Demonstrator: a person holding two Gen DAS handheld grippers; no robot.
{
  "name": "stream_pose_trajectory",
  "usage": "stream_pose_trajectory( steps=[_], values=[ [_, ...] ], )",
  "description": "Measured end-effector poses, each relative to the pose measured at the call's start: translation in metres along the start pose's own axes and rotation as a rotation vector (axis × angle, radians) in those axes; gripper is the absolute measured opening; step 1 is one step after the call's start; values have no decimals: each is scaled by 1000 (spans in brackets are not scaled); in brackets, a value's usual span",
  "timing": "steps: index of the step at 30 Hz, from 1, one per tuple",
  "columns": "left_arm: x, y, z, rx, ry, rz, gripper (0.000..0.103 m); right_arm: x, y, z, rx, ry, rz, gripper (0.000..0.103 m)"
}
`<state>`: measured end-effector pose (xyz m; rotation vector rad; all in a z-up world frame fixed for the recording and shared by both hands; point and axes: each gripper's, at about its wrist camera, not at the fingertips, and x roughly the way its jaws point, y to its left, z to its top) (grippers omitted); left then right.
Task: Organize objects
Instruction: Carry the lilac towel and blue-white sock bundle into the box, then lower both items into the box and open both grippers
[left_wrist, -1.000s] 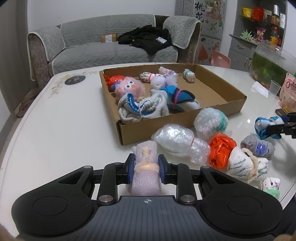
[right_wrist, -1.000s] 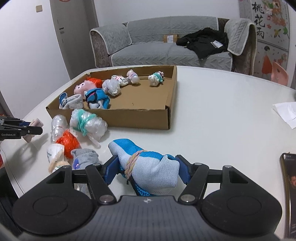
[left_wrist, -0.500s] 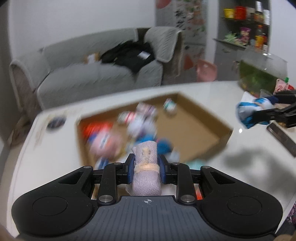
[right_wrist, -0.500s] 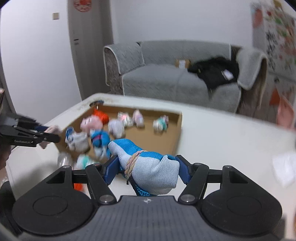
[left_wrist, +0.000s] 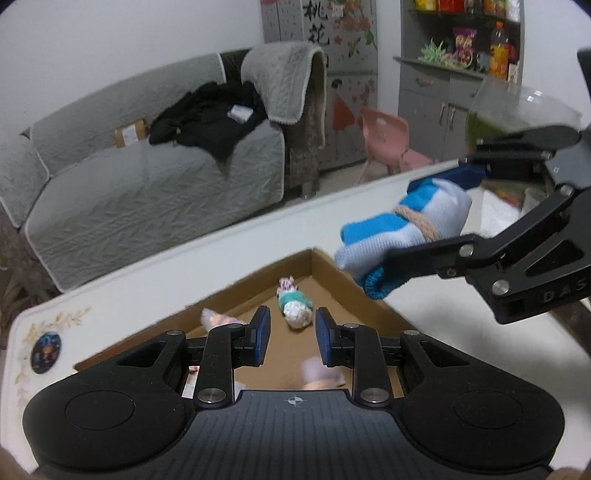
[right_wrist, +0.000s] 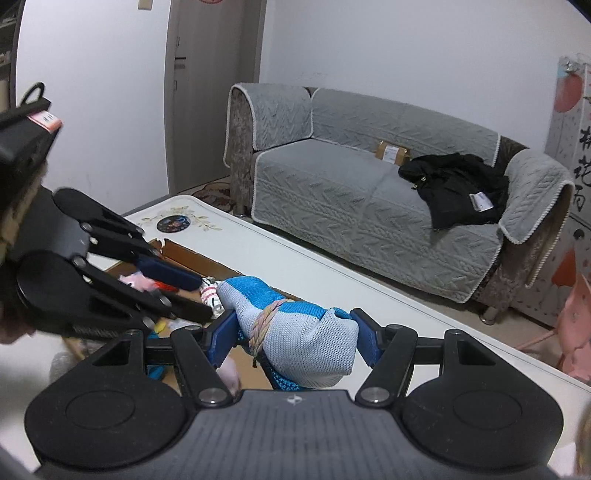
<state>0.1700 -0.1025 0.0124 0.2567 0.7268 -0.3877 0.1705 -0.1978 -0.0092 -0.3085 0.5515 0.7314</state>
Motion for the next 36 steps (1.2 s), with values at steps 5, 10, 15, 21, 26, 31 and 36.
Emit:
stream_pose_trajectory(
  steps=[5, 10, 15, 21, 26, 31, 36],
  values=[
    [31, -7, -22, 20, 101, -21, 33, 12, -2, -9, 2, 23, 26, 62],
    [54, -19, -42, 18, 181, -60, 36, 21, -3, -14, 4, 46, 46, 62],
    [67, -24, -49, 68, 208, 12, 40, 24, -2, -17, -6, 61, 55, 62],
    [77, -1, -46, 121, 196, 183, 39, 43, 9, -14, -32, 93, 90, 62],
    [82, 24, -44, 69, 200, 210, 40, 70, 15, -14, -37, 141, 101, 62],
    [83, 30, -41, 41, 197, 199, 42, 93, 21, -18, -60, 204, 106, 62],
    [82, 32, -41, 38, 194, 204, 49, 104, 19, -23, -40, 241, 107, 63]
  ],
)
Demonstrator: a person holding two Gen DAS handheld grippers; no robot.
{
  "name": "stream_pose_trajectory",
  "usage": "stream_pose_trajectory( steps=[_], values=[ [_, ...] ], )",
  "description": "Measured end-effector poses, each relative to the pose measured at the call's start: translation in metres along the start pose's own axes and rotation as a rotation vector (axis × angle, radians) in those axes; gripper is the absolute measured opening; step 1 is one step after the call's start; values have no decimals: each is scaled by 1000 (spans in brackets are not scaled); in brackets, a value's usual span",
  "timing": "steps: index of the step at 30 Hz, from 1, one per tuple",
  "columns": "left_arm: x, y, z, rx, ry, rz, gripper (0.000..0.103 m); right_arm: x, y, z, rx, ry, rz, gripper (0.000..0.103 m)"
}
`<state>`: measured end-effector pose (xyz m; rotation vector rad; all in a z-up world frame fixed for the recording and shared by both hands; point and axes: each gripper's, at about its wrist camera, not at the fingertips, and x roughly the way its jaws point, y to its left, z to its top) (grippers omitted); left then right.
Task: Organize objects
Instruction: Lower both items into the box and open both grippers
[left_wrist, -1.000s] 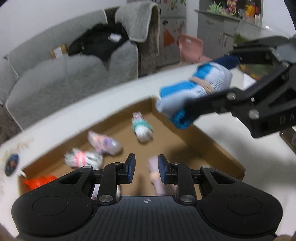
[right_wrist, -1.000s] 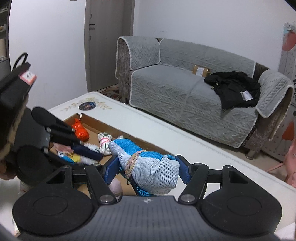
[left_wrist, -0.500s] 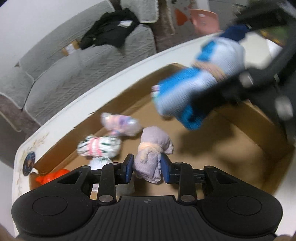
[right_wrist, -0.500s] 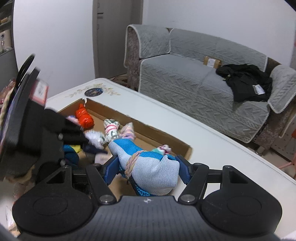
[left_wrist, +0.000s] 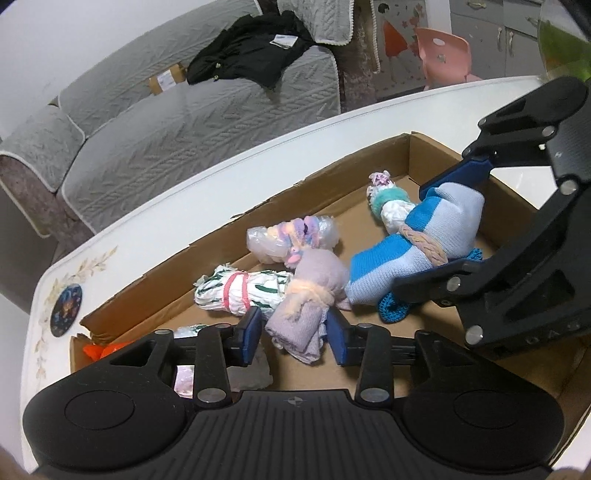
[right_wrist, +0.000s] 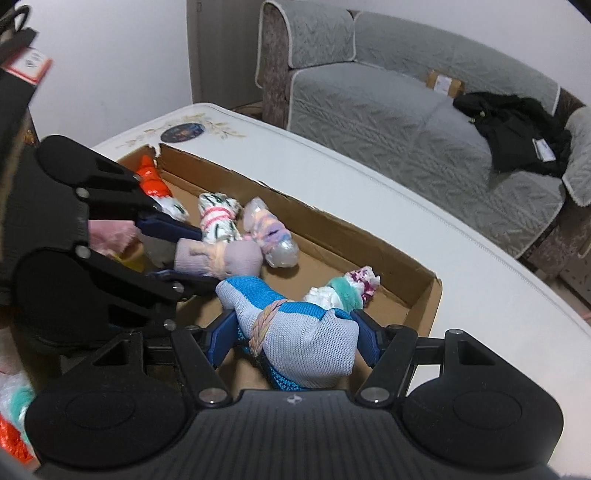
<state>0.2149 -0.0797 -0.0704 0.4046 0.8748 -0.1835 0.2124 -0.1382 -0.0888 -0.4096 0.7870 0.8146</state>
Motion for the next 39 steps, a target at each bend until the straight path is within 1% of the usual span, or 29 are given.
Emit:
stream_pose_trajectory(
  steps=[3, 5, 8, 13, 15, 16, 18, 20, 24, 28, 30, 33, 37, 39],
  values=[
    [-1, -1, 0, 6, 0, 5, 54, 0, -4, 1, 19, 8, 6, 64],
    [-2, -2, 0, 7, 2, 9, 55, 2, -4, 3, 13, 16, 6, 65],
    [-1, -3, 0, 9, 2, 13, 60, 3, -5, 5, 10, 30, 2, 65],
    [-5, -2, 1, 13, -11, 14, 67, 2, -5, 9, 8, 37, -7, 69],
    [-8, -1, 1, 5, -16, 13, 72, 0, -5, 11, 6, 37, -17, 69],
    [-8, 0, 2, 1, -17, 10, 73, -1, -5, 12, 8, 37, -19, 69],
    [-12, 1, 3, -6, -23, 0, 81, -5, -5, 13, 11, 35, -23, 70],
    [-16, 1, 4, -3, -36, 0, 84, -8, -4, 15, 11, 34, -27, 71],
    [-22, 2, 6, -5, -48, -3, 85, -14, -1, 17, 4, 33, -38, 72],
    [-30, 7, 5, -24, -59, -26, 87, -21, 2, 21, 5, 22, -46, 72],
    [-38, 9, 5, -32, -74, -31, 90, -28, 4, 22, 5, 8, -51, 73],
    [-57, 14, 1, -53, -108, -42, 92, -44, 8, 23, 8, -23, -57, 74],
    [-88, 28, -12, -126, -150, -65, 93, -71, 19, 19, 8, -70, -71, 78],
    [-111, 36, -28, -167, -187, -71, 94, -90, 30, 11, -6, -102, -86, 80]
  ],
)
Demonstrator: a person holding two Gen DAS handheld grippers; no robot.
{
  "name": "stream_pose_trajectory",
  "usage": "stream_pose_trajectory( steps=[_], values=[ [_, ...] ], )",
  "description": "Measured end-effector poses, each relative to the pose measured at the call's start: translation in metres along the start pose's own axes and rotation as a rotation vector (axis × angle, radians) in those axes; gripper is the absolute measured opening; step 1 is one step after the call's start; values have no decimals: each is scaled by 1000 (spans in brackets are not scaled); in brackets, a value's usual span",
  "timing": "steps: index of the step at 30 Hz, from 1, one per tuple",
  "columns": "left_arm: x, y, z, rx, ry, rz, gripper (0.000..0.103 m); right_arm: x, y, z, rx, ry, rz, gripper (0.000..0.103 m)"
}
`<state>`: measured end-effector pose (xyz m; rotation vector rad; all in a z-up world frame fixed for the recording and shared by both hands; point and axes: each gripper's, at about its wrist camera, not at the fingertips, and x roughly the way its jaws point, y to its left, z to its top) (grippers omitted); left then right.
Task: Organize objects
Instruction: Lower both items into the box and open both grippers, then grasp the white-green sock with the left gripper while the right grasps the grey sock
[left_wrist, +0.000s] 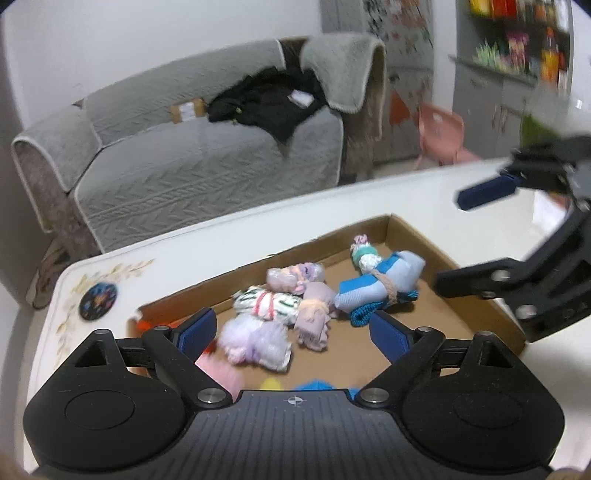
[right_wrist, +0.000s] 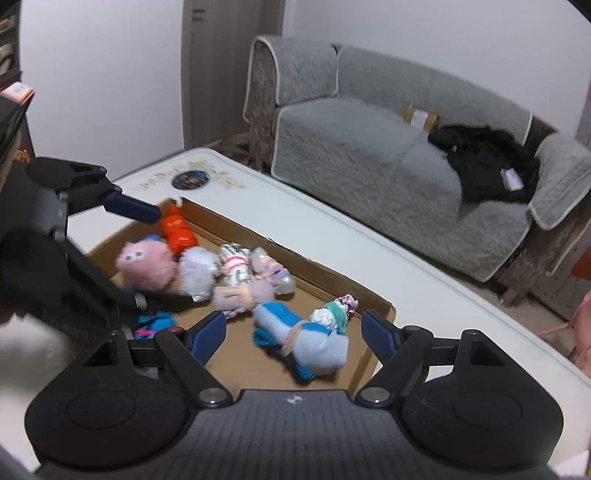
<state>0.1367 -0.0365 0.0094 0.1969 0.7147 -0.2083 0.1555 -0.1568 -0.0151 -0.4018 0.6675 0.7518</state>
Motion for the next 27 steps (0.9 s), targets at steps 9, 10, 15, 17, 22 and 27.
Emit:
stream_pose_trajectory(
  steps=[9, 10, 15, 17, 22, 27],
  values=[
    [-106, -19, -113, -88, -65, -32, 102, -99, 60, -92, 42, -210, -45, 103],
    [-113, -25, -127, -96, -53, -55, 102, -100, 68, -105, 38, -203, -55, 103],
    [-133, -65, -178, -91, 38, -176, 102, -91, 91, -144, 65, -128, 16, 102],
    [-134, -80, -186, -86, 57, -218, 102, -87, 94, -149, 86, -117, 42, 102],
    [-120, -115, -192, -42, 99, -247, 102, -74, 85, -149, 155, -96, 110, 87],
    [-101, -131, -201, -16, 152, -241, 91, -66, 87, -152, 167, -65, 140, 67]
  ],
)
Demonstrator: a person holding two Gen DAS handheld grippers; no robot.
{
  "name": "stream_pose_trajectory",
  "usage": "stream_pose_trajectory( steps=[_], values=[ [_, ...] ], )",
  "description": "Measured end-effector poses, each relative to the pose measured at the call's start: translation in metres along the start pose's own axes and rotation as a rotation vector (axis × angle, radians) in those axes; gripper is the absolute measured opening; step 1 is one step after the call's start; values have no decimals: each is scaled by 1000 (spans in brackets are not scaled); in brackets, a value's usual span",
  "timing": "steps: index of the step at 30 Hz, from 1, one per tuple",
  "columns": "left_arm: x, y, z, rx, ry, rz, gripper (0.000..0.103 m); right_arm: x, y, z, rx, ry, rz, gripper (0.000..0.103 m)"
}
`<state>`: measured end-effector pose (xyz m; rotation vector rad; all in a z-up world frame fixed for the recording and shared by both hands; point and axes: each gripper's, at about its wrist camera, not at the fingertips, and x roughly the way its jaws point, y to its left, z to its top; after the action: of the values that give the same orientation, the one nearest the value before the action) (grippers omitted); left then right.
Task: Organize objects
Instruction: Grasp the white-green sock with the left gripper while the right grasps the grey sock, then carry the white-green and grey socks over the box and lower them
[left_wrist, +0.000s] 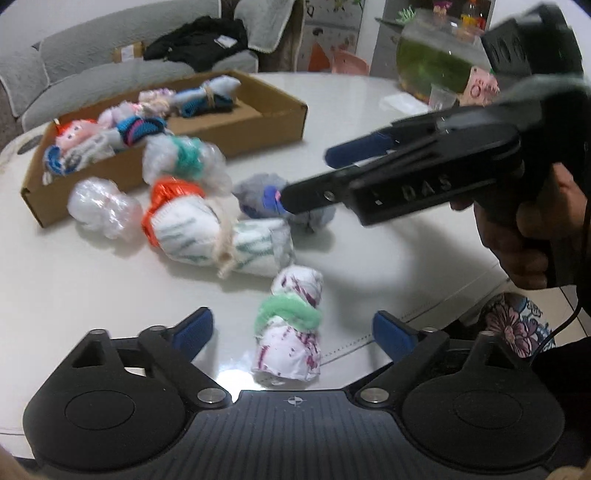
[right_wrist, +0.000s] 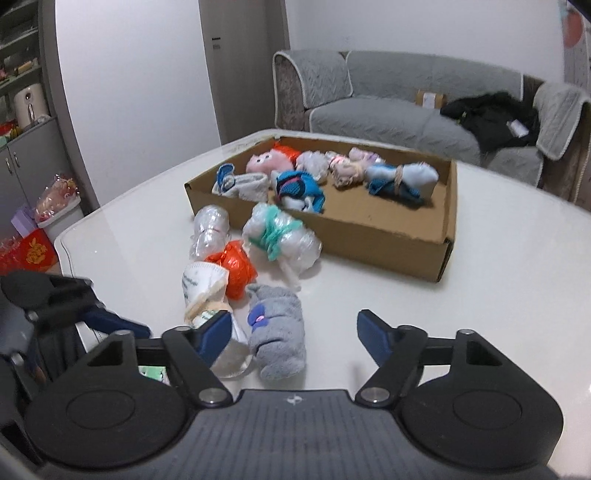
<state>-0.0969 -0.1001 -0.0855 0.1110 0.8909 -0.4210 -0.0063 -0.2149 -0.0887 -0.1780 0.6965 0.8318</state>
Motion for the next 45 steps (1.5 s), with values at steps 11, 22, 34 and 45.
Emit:
stream_pose_trajectory(
  steps=[11, 22, 34, 45],
  values=[
    [0, -4, -5, 65, -40, 60, 68, 8, 4, -15, 14, 40, 16, 49],
    [-4, 4, -3, 41, -60, 51, 39, 17, 4, -24, 13, 71, 30, 30],
    [-7, 17, 0, 38, -52, 48, 36, 7, -8, -27, 49, 49, 17, 29],
    [-22, 23, 4, 43, -48, 45, 36, -22, -31, -14, 69, -18, -28, 29]
  ],
)
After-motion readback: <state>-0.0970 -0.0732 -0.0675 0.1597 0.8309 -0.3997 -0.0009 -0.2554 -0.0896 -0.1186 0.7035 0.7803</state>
